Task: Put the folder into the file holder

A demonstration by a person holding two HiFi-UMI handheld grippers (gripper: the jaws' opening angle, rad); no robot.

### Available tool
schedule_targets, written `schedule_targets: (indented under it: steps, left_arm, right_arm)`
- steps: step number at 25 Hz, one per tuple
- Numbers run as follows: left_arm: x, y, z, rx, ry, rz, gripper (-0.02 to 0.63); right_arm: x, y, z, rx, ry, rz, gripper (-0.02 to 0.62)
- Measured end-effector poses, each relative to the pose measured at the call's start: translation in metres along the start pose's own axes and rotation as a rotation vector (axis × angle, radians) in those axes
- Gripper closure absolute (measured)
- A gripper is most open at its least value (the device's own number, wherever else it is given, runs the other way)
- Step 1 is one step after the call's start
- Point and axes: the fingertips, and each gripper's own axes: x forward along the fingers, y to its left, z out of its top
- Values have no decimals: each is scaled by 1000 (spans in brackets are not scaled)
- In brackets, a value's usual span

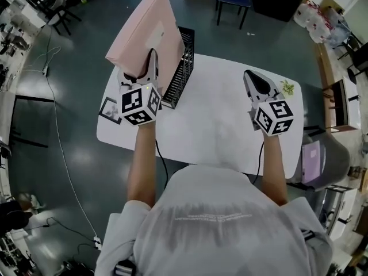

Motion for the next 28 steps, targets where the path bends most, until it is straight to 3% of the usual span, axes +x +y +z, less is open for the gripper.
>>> schedule_targets:
  steps: [10, 17, 28]
  left_arm:
    - [6, 0, -54, -33, 0, 9, 362]
    - [13, 2, -69, -30, -1, -6, 362]
    - [20, -5, -109, -34, 70, 5, 361]
  right_arm:
    - [11, 6, -20, -5, 46, -15, 563]
    - [19, 7, -36, 19, 79, -26, 563]
    - [27, -7, -57, 42, 123, -44, 563]
